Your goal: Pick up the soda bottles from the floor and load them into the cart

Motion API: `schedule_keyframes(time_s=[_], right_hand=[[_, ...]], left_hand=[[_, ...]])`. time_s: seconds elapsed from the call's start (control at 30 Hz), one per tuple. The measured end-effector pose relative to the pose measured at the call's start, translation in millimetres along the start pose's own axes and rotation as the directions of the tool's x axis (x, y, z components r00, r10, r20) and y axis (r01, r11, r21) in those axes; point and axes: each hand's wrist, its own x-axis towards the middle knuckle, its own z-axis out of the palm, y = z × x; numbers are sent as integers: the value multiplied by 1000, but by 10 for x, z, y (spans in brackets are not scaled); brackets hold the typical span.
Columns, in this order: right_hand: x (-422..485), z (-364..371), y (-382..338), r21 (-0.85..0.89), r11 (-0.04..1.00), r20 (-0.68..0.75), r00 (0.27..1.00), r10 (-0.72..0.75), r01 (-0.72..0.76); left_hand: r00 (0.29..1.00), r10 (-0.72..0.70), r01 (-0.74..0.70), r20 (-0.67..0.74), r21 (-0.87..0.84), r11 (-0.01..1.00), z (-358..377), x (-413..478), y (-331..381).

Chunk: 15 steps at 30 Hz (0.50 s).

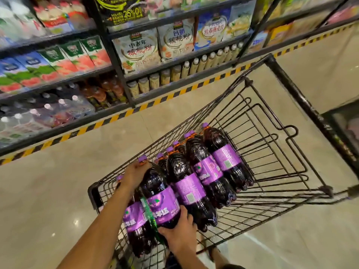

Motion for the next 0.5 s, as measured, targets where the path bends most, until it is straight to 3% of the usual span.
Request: schedule_keyframes(time_s=[0.23, 0.4, 0.5], right_hand=[[-54, 7, 30, -128, 991, 4, 999, -41, 42], [-16, -244, 1, -367, 916, 29, 986, -163, 162], [50, -507, -14, -474, 840, 96, 964, -249, 264]], left_hand=[[997, 59, -66, 52, 150, 987, 78, -21, -31], [996, 90, -86, -5, 238, 968, 44, -67, -94], [984, 179, -150, -19, 461, 874, 74, -137, -118]])
